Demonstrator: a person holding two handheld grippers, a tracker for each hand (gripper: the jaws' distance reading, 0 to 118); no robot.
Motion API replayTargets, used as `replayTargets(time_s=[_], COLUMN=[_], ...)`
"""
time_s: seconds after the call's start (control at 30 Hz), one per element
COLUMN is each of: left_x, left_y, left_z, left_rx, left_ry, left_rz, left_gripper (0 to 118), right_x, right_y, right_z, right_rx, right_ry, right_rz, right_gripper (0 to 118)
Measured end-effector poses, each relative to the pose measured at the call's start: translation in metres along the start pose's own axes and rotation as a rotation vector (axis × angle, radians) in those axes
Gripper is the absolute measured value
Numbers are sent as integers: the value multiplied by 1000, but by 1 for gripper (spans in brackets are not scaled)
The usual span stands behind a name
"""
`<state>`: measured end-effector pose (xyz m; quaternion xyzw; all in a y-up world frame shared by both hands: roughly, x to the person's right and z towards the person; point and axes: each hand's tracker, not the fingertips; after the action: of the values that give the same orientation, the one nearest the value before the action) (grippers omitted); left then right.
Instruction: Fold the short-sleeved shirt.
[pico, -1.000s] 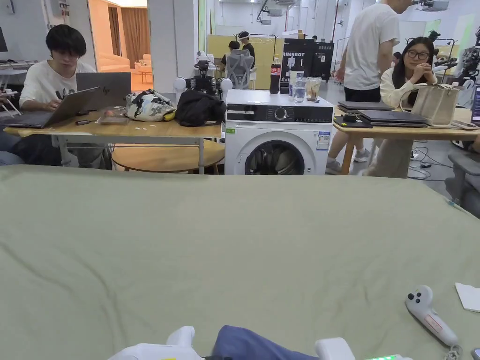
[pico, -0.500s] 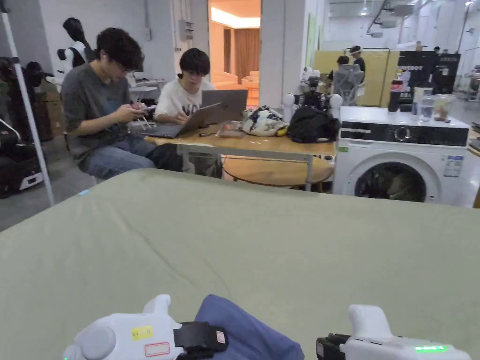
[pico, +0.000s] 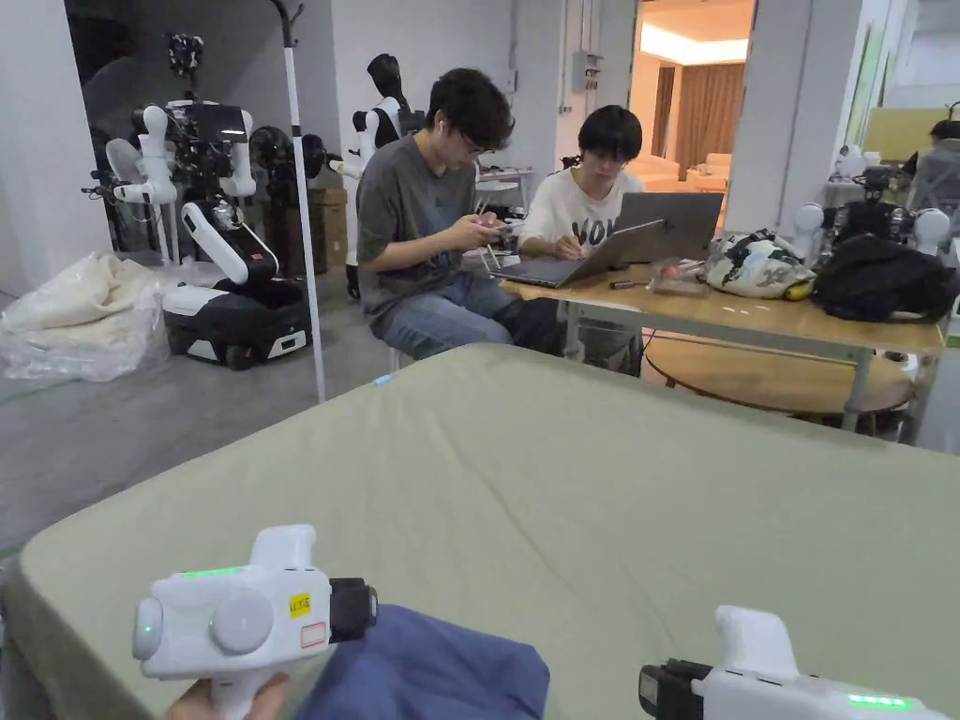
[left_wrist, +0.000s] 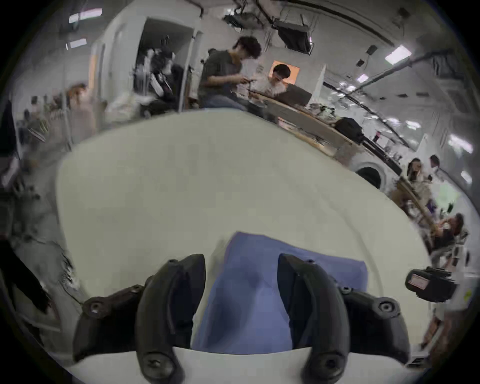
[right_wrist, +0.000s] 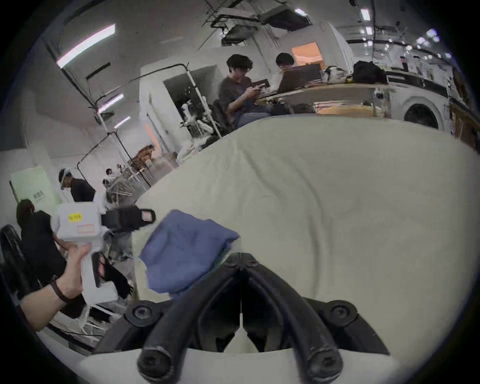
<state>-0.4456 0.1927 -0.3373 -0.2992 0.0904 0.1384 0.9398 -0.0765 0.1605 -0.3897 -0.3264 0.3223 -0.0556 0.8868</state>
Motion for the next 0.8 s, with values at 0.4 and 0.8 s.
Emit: replayTargets(time_s=[0.4,0.8], left_x=[169,292], left_y=[4,-13], left_z=[115,149], left_rx=[318,412], left_ry=[-327,-542], left_rz=[-266,-316], left_gripper=[56,0], right_x=[57,112], right_y=[10,-21], right_z=[172,364], right_rx=[322,566], right_ry=[-306,-724], right_rz=[5,106], right_gripper=[0,0])
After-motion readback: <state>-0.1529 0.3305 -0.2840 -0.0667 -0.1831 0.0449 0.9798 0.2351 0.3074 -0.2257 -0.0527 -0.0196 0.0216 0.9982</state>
